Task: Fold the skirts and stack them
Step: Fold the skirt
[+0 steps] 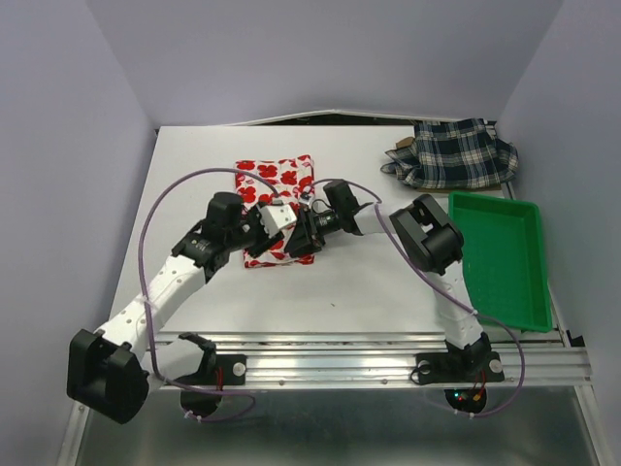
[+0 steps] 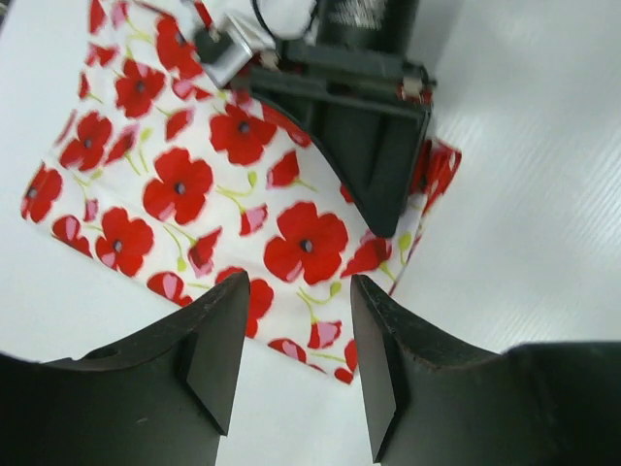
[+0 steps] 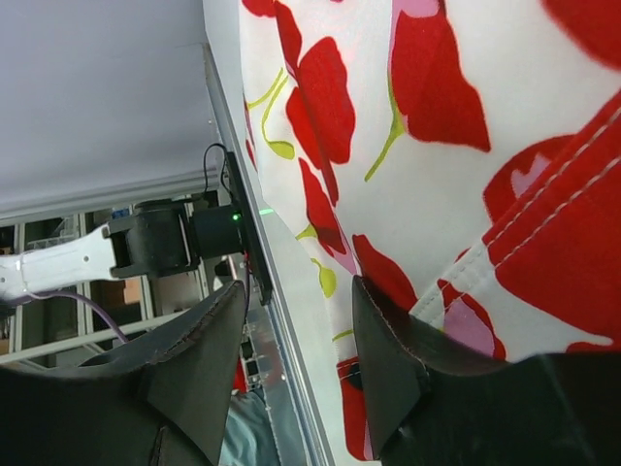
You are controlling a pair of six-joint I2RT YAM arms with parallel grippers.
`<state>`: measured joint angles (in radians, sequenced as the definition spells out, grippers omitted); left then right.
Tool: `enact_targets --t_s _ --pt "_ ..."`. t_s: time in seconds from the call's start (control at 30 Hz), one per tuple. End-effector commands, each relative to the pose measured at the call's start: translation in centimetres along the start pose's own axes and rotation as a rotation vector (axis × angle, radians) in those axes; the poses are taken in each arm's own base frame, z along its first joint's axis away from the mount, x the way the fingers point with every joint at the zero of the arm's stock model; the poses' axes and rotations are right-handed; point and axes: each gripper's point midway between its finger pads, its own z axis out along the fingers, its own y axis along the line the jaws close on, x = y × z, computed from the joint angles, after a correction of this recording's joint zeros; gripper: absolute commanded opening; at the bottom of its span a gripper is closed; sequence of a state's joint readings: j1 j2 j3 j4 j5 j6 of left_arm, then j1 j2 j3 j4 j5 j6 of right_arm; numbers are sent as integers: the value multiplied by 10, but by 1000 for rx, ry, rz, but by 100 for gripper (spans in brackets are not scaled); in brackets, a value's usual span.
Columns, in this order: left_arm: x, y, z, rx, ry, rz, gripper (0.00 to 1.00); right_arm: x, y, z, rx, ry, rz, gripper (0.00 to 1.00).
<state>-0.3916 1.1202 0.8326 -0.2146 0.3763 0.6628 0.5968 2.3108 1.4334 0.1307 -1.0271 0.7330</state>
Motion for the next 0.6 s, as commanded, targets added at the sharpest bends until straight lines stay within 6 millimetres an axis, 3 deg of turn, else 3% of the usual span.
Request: enact_targets --t_s 0.0,0.13,0.2,0.3,0.4,0.5,0.57 --pt "46 -10 8 -35 164 152 56 -10 -16 -2 103 -81 -4 55" --pt "47 -26 20 -5 153 175 50 -24 4 -13 102 -136 -4 56" --pt "40 -23 23 -19 124 176 48 -31 17 -21 91 -160 -7 57" --pt "33 -22 24 -30 97 161 48 -46 48 -42 69 -222 -17 61" --pt "28 -21 23 -38 75 158 48 -49 63 -70 121 -286 -22 64" --pt "30 -22 24 -40 76 146 49 -49 61 -96 212 -361 -11 66" --pt "30 -23 26 -37 70 136 49 -37 32 -108 342 -378 43 66"
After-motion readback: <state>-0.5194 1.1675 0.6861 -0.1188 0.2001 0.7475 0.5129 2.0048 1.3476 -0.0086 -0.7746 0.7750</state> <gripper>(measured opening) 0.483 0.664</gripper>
